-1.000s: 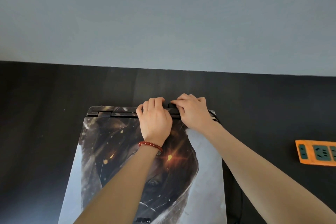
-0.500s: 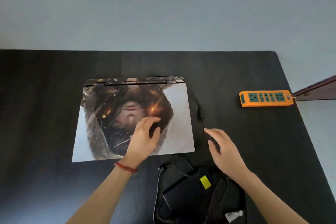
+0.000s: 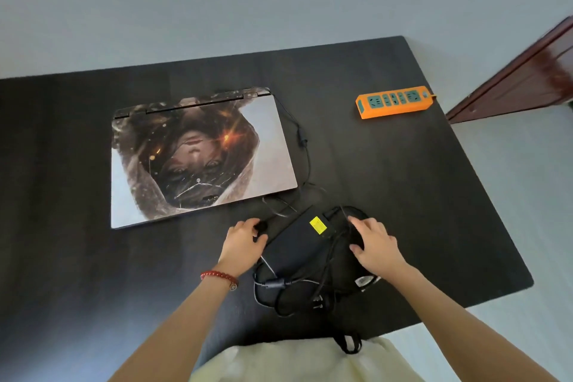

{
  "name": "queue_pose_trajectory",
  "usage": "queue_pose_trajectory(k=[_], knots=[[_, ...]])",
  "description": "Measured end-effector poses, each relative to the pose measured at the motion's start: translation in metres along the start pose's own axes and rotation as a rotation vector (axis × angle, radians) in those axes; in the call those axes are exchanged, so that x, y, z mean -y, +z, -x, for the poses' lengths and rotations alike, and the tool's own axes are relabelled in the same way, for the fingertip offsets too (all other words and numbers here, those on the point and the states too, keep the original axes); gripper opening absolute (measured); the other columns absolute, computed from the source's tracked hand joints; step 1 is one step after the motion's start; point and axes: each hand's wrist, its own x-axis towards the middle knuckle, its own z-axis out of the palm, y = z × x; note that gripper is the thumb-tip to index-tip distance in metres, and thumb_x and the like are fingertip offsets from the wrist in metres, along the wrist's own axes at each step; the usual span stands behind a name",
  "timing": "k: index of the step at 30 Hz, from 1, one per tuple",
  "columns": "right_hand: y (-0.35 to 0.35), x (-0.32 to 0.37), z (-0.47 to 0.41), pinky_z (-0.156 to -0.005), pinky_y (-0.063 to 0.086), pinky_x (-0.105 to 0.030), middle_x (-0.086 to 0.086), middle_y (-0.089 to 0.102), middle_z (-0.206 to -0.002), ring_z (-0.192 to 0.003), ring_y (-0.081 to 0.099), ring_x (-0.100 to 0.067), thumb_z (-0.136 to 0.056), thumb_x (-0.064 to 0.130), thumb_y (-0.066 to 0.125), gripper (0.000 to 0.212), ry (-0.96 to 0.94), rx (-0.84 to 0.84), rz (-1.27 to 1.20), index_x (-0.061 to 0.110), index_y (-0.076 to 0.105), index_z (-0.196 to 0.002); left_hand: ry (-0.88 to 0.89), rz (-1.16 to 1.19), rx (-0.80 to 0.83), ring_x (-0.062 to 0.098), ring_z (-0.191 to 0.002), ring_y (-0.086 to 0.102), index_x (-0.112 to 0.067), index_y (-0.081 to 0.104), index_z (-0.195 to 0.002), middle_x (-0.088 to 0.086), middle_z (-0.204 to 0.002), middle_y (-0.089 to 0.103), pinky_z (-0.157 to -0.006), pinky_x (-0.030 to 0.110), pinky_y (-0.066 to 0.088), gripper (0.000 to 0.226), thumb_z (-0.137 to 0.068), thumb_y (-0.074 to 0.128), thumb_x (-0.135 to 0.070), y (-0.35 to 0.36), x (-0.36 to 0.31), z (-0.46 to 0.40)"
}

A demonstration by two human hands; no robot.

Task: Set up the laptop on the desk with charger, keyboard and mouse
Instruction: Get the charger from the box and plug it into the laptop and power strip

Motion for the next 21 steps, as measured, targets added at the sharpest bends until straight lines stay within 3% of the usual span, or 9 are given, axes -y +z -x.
queue_pose_trajectory(k=[3, 5, 8, 11, 13, 15, 18, 20, 21], knots=[[0.006, -0.008, 0.005, -0.100, 0.038, -0.042, -0.008, 0.043, -0.122, -0.122, 0.037, -0.026, -0.092, 0.017, 0.050, 0.029, 0.008, -0.062, -0.123, 0.015, 0.052, -0.121, -0.040, 0.070, 0.021, 0.028, -0.102, 0.056, -0.012, 0.045, -0.125, 0.013, -0.115, 0.056, -0.085, 0.031, 0.043, 0.044, -0.085, 0.060, -0.021, 0.007, -0.009, 0.002], [0.003, -0.013, 0.008, -0.099, 0.037, -0.035, -0.012, 0.046, -0.112, -0.114, 0.042, -0.028, -0.090, 0.014, 0.055, 0.019, 0.034, -0.190, -0.266, 0.011, 0.061, -0.108, -0.067, 0.086, 0.027, 0.027, -0.099, 0.058, -0.011, 0.042, -0.121, 0.009, -0.109, 0.061, -0.081, 0.031, 0.044, 0.045, -0.084, 0.063, -0.026, 0.011, -0.014, 0.003], [-0.010, -0.019, 0.014, -0.098, 0.038, -0.037, -0.015, 0.047, -0.114, -0.109, 0.048, -0.031, -0.086, 0.021, 0.063, 0.029, 0.207, -0.392, -0.571, 0.010, 0.058, -0.113, -0.117, 0.157, 0.092, 0.024, -0.100, 0.059, -0.012, 0.037, -0.117, 0.001, -0.101, 0.061, -0.084, 0.032, 0.047, 0.056, -0.079, 0.068, -0.037, 0.018, -0.027, 0.004], [-0.025, -0.032, 0.010, -0.089, 0.043, -0.033, -0.011, 0.062, -0.113, -0.095, 0.062, -0.025, -0.086, 0.028, 0.062, 0.044, 0.283, -0.257, -0.665, 0.009, 0.052, -0.125, -0.115, 0.175, 0.170, 0.026, -0.116, 0.051, -0.015, 0.032, -0.128, 0.006, -0.115, 0.057, -0.099, 0.038, 0.043, 0.068, -0.077, 0.069, -0.038, 0.028, -0.044, 0.003], [-0.039, -0.039, 0.001, -0.072, 0.046, -0.027, -0.010, 0.065, -0.105, -0.068, 0.065, -0.019, -0.085, 0.023, 0.064, 0.041, 0.276, -0.191, -0.759, 0.005, 0.056, -0.121, -0.114, 0.265, 0.205, 0.026, -0.121, 0.048, -0.013, 0.034, -0.131, 0.010, -0.126, 0.055, -0.104, 0.038, 0.039, 0.063, -0.081, 0.067, -0.029, 0.031, -0.055, 0.001], [-0.057, -0.046, -0.011, -0.059, 0.046, -0.025, -0.012, 0.063, -0.098, -0.056, 0.061, -0.018, -0.085, 0.016, 0.065, 0.037, 0.259, -0.200, -0.895, 0.002, 0.058, -0.118, -0.104, 0.300, 0.221, 0.021, -0.115, 0.051, -0.010, 0.039, -0.131, 0.010, -0.128, 0.055, -0.102, 0.031, 0.039, 0.053, -0.085, 0.063, -0.022, 0.028, -0.069, 0.002], [-0.091, -0.053, -0.035, -0.064, 0.047, -0.027, -0.014, 0.068, -0.092, -0.057, 0.059, -0.016, -0.084, 0.014, 0.064, 0.029, 0.161, -0.288, -0.780, 0.004, 0.064, -0.112, -0.093, -0.061, 0.232, 0.026, -0.106, 0.058, -0.008, 0.056, -0.109, 0.012, -0.116, 0.062, -0.084, 0.028, 0.043, 0.035, -0.086, 0.055, -0.035, 0.009, -0.084, 0.005], [-0.119, -0.058, -0.052, -0.080, 0.050, -0.032, -0.013, 0.067, -0.108, -0.081, 0.065, -0.022, -0.084, 0.011, 0.064, 0.030, 0.064, -0.332, -0.705, 0.006, 0.063, -0.114, -0.131, -0.358, 0.180, 0.031, -0.099, 0.059, -0.010, 0.056, -0.082, 0.015, -0.108, 0.064, -0.078, 0.031, 0.043, 0.031, -0.086, 0.051, -0.040, -0.007, -0.097, 0.010], [-0.132, -0.060, -0.060, -0.091, 0.049, -0.036, -0.013, 0.065, -0.116, -0.096, 0.063, -0.025, -0.084, 0.008, 0.063, 0.033, 0.010, -0.327, -0.700, 0.008, 0.061, -0.117, -0.162, -0.458, 0.115, 0.032, -0.100, 0.059, -0.011, 0.055, -0.081, 0.014, -0.108, 0.064, -0.080, 0.033, 0.044, 0.030, -0.086, 0.049, -0.040, -0.013, -0.107, 0.013]])
